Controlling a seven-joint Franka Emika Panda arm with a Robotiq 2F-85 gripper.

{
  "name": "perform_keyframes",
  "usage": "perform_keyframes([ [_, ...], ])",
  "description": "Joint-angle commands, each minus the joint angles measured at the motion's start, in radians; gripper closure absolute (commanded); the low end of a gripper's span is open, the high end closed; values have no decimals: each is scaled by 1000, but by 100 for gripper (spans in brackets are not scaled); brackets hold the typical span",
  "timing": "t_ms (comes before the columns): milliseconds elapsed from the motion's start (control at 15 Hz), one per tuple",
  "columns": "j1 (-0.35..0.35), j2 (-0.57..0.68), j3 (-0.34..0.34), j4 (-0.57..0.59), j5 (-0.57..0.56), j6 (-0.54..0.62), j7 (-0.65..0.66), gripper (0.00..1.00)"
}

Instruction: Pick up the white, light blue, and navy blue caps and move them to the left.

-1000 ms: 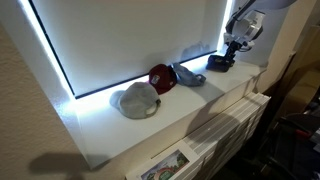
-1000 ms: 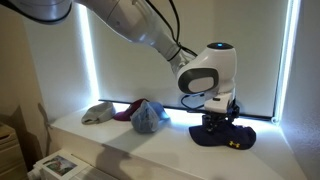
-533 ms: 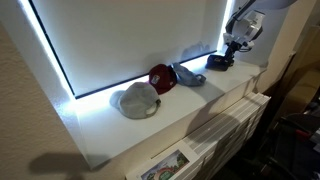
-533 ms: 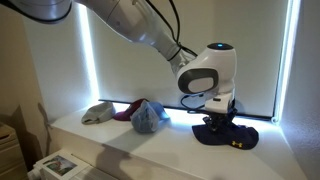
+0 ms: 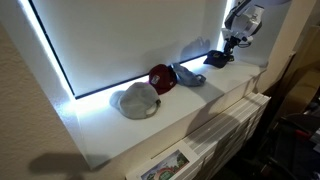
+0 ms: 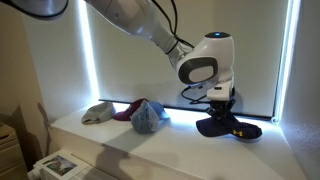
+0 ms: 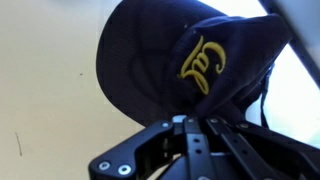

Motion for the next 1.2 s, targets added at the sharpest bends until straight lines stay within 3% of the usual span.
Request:
perform_keyframes([
  [0, 56, -124, -9, -65, -54, 59, -71, 99],
  [600, 395, -356, -69, -168, -497, 99, -6, 99],
  [1133, 692, -380, -17, -130, -859, -11, 32, 99],
])
